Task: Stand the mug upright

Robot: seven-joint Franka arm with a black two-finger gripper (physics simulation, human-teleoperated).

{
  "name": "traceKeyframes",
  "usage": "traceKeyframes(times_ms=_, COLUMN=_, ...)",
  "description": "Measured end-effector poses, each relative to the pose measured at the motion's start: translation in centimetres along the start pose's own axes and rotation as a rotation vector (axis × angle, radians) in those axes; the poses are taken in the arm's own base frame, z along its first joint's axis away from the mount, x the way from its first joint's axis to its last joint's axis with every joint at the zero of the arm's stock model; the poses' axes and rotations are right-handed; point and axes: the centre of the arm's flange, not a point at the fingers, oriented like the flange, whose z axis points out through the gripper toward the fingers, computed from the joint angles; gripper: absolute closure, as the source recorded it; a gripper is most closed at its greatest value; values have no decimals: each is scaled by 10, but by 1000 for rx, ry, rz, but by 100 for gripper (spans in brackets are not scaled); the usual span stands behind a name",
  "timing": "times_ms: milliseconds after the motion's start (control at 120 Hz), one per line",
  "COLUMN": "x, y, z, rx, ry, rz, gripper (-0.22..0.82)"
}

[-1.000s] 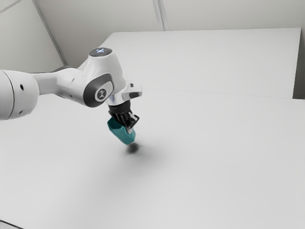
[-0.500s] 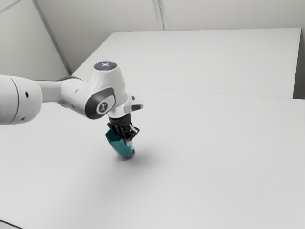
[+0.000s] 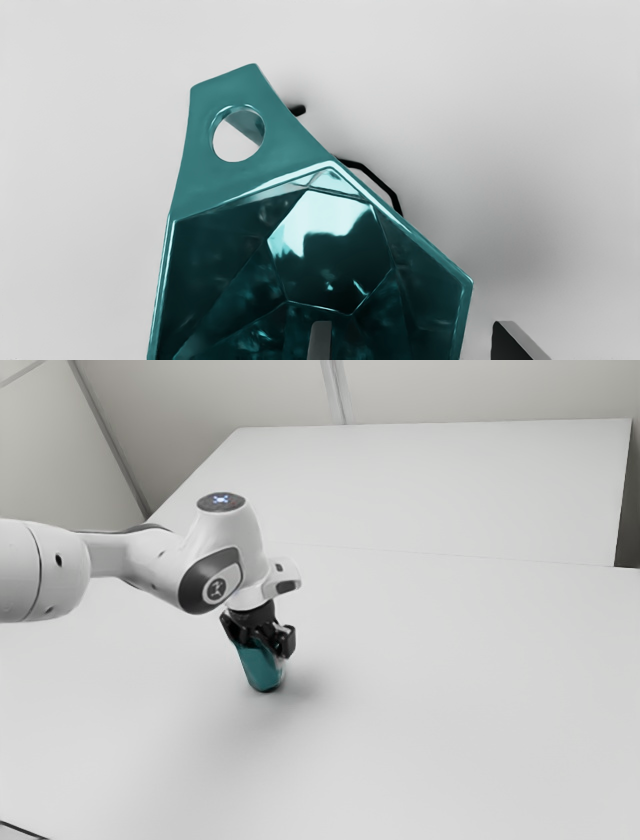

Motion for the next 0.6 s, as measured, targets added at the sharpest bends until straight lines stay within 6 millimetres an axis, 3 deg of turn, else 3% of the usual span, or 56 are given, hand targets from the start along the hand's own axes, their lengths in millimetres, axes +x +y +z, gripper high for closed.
traceKeyframes(times_ms=175, x=-6, y=1, z=-36, rx=21, ry=36, rz=-10, gripper=12)
traceKeyframes(times_ms=375, x=1, y=-4, z=-108, rx=26, ry=75, rz=-36, gripper=5)
traceKeyframes(times_ms=442, x=9, y=-8, z=-137, rx=16, ry=92, rz=-51, gripper=3)
traceKeyframes(times_ms=600, x=21, y=-17, z=-229, rx=-8, ry=153, rz=-80, gripper=2)
